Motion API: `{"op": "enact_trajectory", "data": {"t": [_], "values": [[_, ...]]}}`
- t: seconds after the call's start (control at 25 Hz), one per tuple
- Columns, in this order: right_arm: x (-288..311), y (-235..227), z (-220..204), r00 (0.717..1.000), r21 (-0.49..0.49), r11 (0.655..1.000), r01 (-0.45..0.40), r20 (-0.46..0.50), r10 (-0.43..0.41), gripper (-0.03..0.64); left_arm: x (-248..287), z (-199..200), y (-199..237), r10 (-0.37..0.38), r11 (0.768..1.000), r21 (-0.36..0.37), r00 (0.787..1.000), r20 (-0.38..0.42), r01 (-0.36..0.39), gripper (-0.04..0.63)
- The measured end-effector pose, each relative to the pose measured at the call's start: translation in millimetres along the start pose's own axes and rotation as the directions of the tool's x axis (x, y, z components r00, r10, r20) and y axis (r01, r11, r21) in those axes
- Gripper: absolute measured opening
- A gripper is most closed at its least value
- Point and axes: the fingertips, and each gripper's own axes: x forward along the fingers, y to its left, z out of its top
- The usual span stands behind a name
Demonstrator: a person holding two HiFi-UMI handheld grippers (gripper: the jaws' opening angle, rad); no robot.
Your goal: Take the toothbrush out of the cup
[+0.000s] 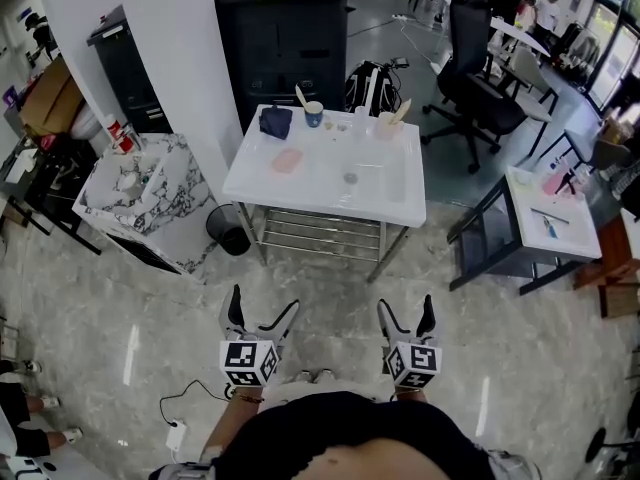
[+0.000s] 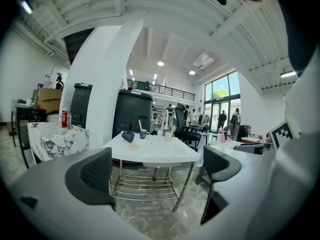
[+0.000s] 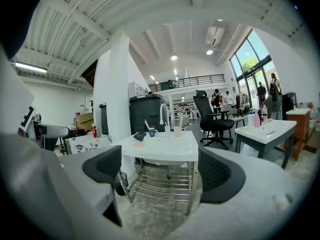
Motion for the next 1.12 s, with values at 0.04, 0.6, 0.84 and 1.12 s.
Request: {"op": "enact_trajectory", "data": {"t": [0.04,0.6,0.84,1.12], "values": [[2.9,-1.9,0.6,1.000,0.000,1.000,-0.004,-0.003,0.004,0.460,4.0,1.2,-0.9,0.001,1.000,-0.004,1.000,0.003,-0.001,0.540],[23.8,-32.1,3.0,0.997,-0.018,0.997,-0.073,0.002,0.073,0.459,30.1,11.8,-38.7,-0.049,0.994,0.101,0.997,0.065,0.042,0.540],[31.3,-28.9,0.9,0.994,0.016,0.994,-0.110,0.016,0.110,0.459,36.4,11.1,-28.6,-0.051,0.997,0.059,0.997,0.065,0.047,0.539],[58.4,-32.5,3.4,0.993,0.008,0.993,-0.114,0.001,0.114,0.459,73.6,13.6,-14.0,-0.073,0.995,0.068,0.997,0.038,0.071,0.538]]}}
